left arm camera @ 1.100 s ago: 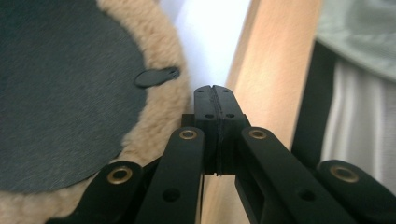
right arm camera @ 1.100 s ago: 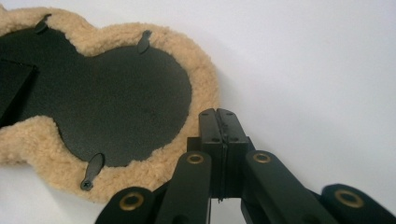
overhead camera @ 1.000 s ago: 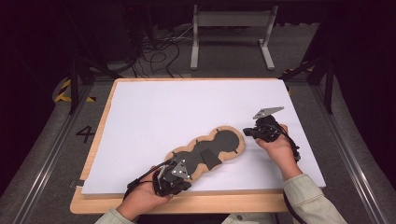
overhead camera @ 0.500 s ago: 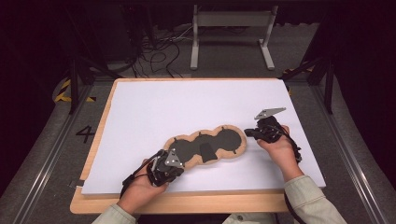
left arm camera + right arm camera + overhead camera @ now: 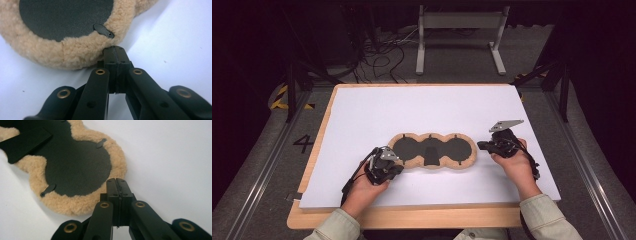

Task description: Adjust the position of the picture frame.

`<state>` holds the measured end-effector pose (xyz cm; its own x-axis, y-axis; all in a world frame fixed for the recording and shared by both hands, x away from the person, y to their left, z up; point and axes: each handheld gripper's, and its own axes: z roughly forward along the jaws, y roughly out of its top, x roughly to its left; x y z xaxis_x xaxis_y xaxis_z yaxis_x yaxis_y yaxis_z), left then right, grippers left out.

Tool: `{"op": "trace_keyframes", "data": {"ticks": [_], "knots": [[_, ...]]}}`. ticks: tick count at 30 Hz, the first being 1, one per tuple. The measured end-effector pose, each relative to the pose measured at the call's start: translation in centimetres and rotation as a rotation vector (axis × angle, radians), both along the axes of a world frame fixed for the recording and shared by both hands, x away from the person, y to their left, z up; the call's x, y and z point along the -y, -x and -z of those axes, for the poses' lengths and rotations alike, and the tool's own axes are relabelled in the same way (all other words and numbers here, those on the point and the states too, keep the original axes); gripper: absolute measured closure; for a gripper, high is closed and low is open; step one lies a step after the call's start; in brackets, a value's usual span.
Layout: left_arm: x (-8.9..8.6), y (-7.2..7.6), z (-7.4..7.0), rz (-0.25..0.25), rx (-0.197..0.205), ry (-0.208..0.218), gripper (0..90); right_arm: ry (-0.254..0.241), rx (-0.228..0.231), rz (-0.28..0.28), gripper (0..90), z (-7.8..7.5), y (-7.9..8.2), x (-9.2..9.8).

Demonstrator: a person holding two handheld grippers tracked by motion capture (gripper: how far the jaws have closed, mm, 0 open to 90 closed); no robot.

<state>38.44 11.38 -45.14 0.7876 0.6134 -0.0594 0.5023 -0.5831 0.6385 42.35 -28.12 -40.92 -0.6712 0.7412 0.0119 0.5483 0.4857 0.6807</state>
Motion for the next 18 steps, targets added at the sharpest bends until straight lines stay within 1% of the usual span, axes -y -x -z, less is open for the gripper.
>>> {"op": "trace_keyframes", "data": {"ticks": [3, 4, 5, 6, 7, 9, 10, 11, 12, 14, 18], "knots": [[-0.2, -0.2, 0.1, 0.011, -0.022, 0.018, 90.0, -0.003, 0.0, -0.004, 90.0, 0.0, 0.7, -0.1], [-0.3, -0.4, 0.1, 0.021, -0.023, 0.027, 90.0, -0.002, 0.005, -0.012, 90.0, 0.0, 0.8, -0.2], [-0.7, -0.5, -0.2, 0.019, -0.032, 0.052, 90.0, -0.004, 0.005, -0.015, 90.0, -0.1, 0.9, -0.2], [-0.7, -0.5, -0.2, 0.019, -0.032, 0.052, 89.2, -0.004, 0.005, -0.015, 90.0, -0.1, 0.9, -0.2], [-1.0, -0.5, -0.4, 0.02, -0.034, 0.067, 89.2, -0.006, 0.007, -0.018, 90.0, -0.2, 1.1, -0.3], [-1.5, -0.4, -0.8, 0.02, -0.028, 0.097, 86.3, -0.01, 0.016, -0.035, 90.0, -0.5, 1.6, -0.6], [-2.0, -0.4, -1.3, 0.012, -0.02, 0.133, 85.6, -0.012, 0.016, -0.042, 90.0, -0.6, 1.7, -0.8], [-2.0, -0.4, -1.3, 0.012, -0.02, 0.133, 84.9, -0.012, 0.016, -0.042, 90.0, -0.6, 1.7, -0.8], [-2.3, -0.4, -1.5, 0.006, -0.012, 0.149, 84.9, -0.012, 0.018, -0.05, 90.0, -0.6, 1.9, -0.9], [-3.0, -0.5, -1.9, -0.01, -0.015, 0.191, 82.2, -0.016, 0.018, -0.067, 90.0, -0.8, 2.2, -1.3], [-3.8, -0.6, -2.3, -0.051, 0.016, 0.228, 74.1, -0.032, 0.027, -0.102, 90.0, -1.2, 2.8, -2.2]]}}
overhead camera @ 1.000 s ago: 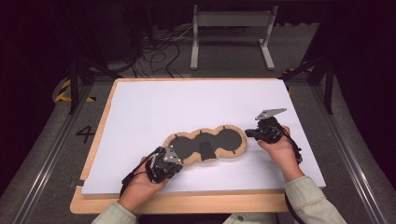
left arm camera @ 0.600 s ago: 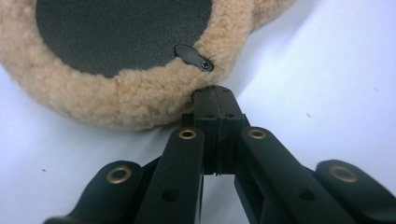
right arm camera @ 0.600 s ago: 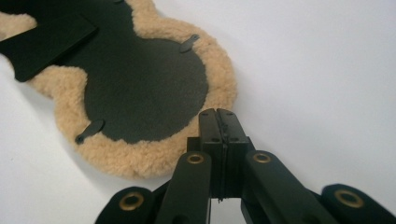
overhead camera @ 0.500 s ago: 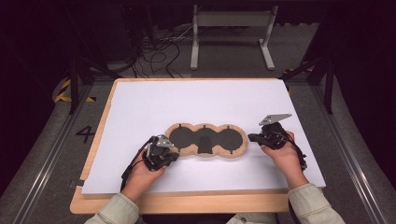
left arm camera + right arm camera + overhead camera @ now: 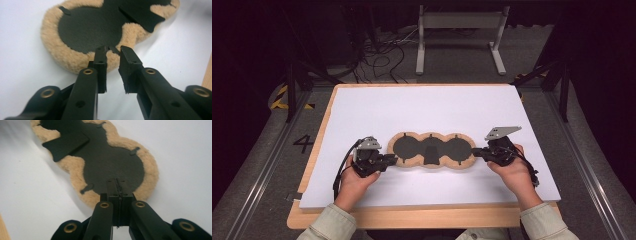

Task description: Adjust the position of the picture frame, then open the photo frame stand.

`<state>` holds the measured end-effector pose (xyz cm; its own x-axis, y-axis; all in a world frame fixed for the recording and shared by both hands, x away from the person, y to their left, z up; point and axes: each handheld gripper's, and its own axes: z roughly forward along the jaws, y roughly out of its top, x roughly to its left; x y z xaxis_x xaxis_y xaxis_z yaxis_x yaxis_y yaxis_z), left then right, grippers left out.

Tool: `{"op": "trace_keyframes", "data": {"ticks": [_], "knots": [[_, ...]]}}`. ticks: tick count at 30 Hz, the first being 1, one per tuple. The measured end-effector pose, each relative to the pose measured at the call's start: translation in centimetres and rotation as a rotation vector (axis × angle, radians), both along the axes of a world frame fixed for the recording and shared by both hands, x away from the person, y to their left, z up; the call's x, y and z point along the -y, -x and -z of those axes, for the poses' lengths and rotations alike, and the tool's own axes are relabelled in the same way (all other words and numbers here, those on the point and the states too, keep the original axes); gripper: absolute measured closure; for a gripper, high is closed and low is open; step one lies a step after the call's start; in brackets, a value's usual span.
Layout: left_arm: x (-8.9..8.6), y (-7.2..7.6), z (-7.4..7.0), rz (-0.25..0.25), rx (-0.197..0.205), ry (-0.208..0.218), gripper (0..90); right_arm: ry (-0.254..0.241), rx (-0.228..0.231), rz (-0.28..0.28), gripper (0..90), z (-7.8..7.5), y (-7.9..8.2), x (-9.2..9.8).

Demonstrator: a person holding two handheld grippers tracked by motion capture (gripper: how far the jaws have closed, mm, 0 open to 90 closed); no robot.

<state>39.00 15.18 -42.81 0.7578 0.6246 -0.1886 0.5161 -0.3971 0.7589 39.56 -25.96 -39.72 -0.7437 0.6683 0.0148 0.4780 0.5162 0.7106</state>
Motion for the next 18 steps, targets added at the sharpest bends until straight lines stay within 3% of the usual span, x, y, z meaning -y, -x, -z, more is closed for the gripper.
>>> {"op": "trace_keyframes", "data": {"ticks": [8, 12, 18], "knots": [[-0.7, 0.1, -0.6, -0.059, 0.045, 0.007, 67.1, -0.009, 0.01, -0.061, 90.0, -0.4, 0.7, -1.5], [-0.9, 0.0, -0.7, -0.09, 0.046, 0.021, 63.2, -0.017, 0.006, -0.088, 90.0, -0.4, 0.9, -2.3], [-1.2, 0.1, -0.9, -0.118, 0.081, 0.033, 61.2, -0.055, -0.016, -0.137, 90.0, -0.3, 1.3, -3.5]]}}
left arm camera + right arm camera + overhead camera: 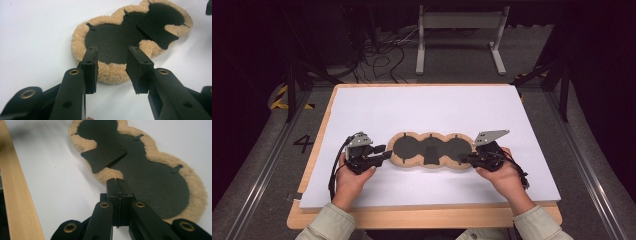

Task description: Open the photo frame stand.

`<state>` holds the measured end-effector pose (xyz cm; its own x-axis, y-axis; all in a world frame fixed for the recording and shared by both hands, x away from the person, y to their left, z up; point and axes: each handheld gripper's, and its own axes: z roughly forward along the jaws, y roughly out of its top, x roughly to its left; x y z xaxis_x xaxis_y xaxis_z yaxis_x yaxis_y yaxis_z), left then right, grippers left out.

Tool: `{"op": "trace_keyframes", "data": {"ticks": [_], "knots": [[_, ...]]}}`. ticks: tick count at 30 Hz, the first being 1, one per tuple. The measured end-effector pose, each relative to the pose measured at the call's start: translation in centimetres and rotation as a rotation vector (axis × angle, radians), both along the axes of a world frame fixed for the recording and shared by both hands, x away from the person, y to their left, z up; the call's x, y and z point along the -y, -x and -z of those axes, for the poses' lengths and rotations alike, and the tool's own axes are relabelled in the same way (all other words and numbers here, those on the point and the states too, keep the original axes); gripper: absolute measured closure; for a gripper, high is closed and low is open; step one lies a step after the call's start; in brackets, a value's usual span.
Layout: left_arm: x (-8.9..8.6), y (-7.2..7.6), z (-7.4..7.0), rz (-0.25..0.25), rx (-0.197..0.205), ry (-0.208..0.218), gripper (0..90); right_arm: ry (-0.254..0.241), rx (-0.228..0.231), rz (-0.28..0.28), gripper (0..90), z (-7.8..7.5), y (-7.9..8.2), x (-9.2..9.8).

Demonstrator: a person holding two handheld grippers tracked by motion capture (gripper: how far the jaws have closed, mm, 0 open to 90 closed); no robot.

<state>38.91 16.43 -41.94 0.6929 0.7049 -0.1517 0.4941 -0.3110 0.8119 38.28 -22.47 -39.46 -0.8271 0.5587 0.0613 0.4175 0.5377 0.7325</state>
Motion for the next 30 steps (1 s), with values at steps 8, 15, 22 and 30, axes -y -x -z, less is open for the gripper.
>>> {"op": "trace_keyframes", "data": {"ticks": [8, 15, 22, 30], "knots": [[-0.3, -0.1, 0.1, -0.019, 0.011, -0.005, 59.9, 0.001, -0.006, -0.035, 90.0, 0.4, 0.5, -1.8], [-0.5, -0.2, 0.2, -0.034, 0.0, 0.002, 59.5, 0.05, -0.046, -0.059, 90.0, 1.7, 0.5, -3.5], [-0.4, -0.2, 0.3, -0.035, 0.0, -0.009, 59.9, 0.079, -0.076, -0.061, 90.0, 3.0, 0.2, -4.6], [-0.3, -0.2, 0.5, -0.033, 0.0, -0.023, 60.2, 0.094, -0.105, -0.041, 90.0, 4.2, -0.7, -5.2]]}}
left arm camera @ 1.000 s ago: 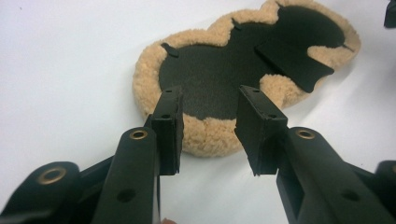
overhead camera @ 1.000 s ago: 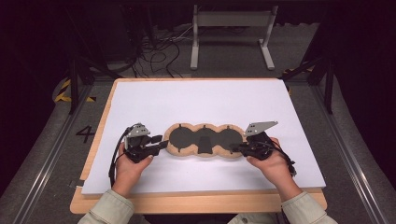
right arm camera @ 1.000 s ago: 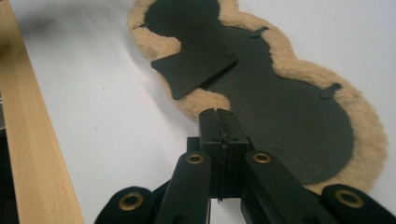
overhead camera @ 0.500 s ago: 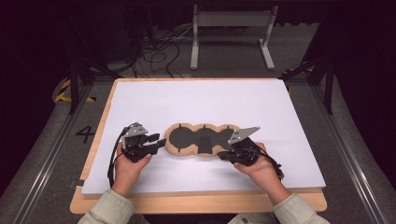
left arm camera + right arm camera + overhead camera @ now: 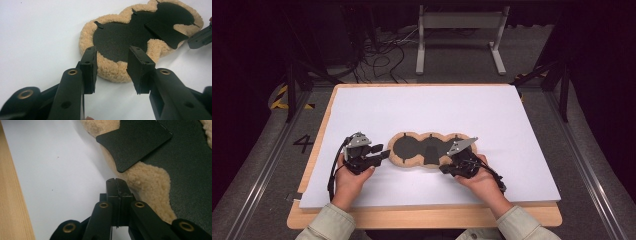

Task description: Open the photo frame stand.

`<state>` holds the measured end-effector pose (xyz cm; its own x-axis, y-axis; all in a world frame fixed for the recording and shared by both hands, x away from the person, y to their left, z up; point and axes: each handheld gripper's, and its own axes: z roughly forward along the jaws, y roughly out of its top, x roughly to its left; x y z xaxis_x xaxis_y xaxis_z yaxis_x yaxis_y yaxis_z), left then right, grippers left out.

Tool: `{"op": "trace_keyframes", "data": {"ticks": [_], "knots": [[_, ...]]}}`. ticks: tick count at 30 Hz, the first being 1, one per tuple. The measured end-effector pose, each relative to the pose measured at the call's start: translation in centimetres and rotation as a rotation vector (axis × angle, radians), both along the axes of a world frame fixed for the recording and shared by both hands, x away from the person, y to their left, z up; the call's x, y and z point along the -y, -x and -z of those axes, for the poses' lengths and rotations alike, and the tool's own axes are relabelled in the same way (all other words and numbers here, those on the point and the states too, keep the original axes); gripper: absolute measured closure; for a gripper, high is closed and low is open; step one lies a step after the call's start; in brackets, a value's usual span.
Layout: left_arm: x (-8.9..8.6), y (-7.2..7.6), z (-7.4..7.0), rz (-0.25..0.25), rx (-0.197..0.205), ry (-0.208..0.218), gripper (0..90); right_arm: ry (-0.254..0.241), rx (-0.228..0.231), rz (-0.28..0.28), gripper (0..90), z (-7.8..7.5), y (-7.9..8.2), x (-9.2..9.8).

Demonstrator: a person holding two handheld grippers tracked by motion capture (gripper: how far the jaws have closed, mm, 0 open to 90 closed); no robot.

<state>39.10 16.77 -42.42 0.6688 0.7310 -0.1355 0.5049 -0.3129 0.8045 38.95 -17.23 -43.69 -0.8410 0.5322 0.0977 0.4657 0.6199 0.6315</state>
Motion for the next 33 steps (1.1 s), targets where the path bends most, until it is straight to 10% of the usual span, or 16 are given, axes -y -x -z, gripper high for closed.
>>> {"op": "trace_keyframes", "data": {"ticks": [33], "knots": [[0.1, -0.1, 0.3, -0.001, -0.014, -0.008, 57.8, -0.142, 0.078, 0.055, 90.0, -2.3, -1.1, 0.4]]}}
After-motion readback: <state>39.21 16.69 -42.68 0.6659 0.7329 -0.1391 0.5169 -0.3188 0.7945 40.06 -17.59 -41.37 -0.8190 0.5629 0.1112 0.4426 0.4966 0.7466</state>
